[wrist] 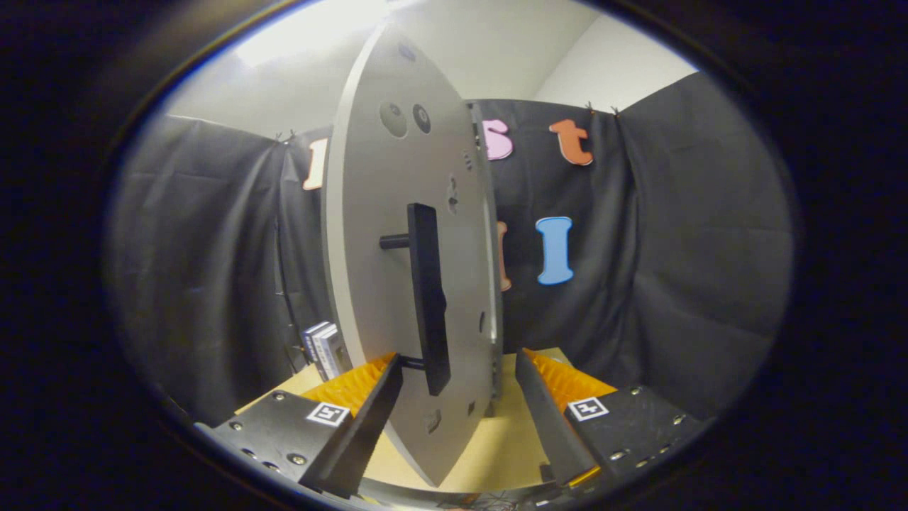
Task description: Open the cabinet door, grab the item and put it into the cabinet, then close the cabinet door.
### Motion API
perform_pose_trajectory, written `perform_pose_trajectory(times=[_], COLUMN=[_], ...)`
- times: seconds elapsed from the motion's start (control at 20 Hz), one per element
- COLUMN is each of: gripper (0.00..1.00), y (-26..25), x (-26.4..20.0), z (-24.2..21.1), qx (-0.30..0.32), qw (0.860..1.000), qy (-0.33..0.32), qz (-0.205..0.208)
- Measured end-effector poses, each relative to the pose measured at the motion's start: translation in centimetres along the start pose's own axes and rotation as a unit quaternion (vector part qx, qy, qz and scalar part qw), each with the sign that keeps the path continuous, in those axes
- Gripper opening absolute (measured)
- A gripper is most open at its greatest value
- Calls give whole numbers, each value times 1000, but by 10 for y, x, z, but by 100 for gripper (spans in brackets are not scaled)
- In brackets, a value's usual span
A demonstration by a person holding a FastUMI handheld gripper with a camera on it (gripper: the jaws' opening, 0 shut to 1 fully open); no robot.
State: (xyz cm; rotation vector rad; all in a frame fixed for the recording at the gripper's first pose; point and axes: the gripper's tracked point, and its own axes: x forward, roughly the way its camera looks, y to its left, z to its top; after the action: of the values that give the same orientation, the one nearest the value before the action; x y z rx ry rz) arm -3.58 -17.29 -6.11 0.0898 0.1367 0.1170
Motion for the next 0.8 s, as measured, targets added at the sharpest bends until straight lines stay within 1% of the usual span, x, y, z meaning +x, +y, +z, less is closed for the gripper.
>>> perform_pose_trajectory(times=[0.05, 0.1, 0.15, 0.25, 0.3, 0.45, 0.65, 0.7, 0.8], gripper=[96, 98, 97, 98, 100, 100, 100, 100, 100], y=[9, 22, 35, 56, 68, 104, 153, 164, 183], x=[1, 11, 19, 36, 44, 77, 122, 136, 161], z=[0, 1, -2, -3, -6, -4, -11, -11, -11], qx=[-1, 8, 10, 6, 5, -9, -14, -14, -35], qw=[1000, 1000, 999, 999, 998, 996, 994, 994, 994], qy=[6, 3, 5, 3, 8, 0, -5, -4, -12], qz=[12, 24, 34, 53, 63, 88, 105, 106, 100])
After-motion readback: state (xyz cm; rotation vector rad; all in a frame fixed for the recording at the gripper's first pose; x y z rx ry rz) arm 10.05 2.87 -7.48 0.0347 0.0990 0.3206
